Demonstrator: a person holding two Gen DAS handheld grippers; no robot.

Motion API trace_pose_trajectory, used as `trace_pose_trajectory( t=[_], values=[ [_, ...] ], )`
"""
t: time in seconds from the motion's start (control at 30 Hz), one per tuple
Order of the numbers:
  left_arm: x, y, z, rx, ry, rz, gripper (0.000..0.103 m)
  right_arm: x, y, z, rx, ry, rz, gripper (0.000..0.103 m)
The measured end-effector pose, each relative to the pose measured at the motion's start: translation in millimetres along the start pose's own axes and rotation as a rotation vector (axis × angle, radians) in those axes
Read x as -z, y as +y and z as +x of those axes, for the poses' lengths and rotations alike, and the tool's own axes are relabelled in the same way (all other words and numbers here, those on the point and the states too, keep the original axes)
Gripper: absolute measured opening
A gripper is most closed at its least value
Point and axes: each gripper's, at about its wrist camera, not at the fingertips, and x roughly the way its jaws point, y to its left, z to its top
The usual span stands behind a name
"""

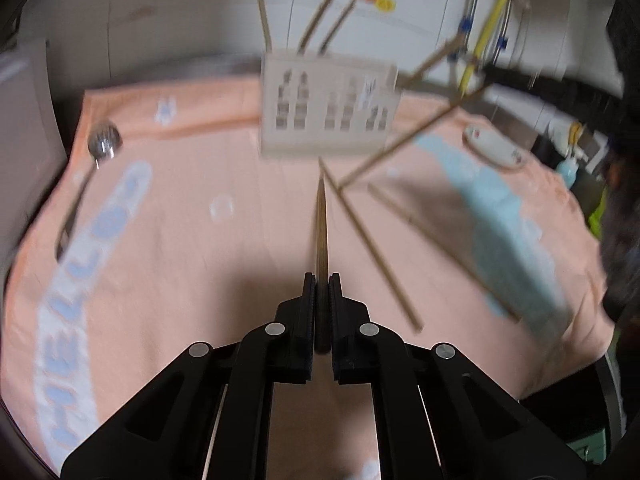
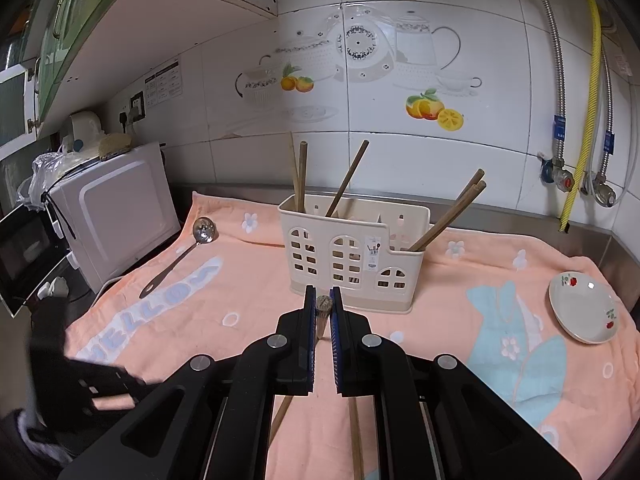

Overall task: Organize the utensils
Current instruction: 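Raise the left tool's chopstick into the holder while the right tool inserts its chopstick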

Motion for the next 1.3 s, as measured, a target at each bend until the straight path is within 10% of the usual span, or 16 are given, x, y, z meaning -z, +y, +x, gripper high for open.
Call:
trace_pose_trajectory(
  t=[0.47,1.3],
  values=[
    [-76,-7,-16,0.044,-0.172,0.054,0.006,-33,-8,6,-0.019,0.012,-0.007,0.007],
    [-243,-12,-84,-0.04,-0.441,0.188,0.005,-190,-78,-2,0.059,-0.146,0.039,0.006]
  ],
)
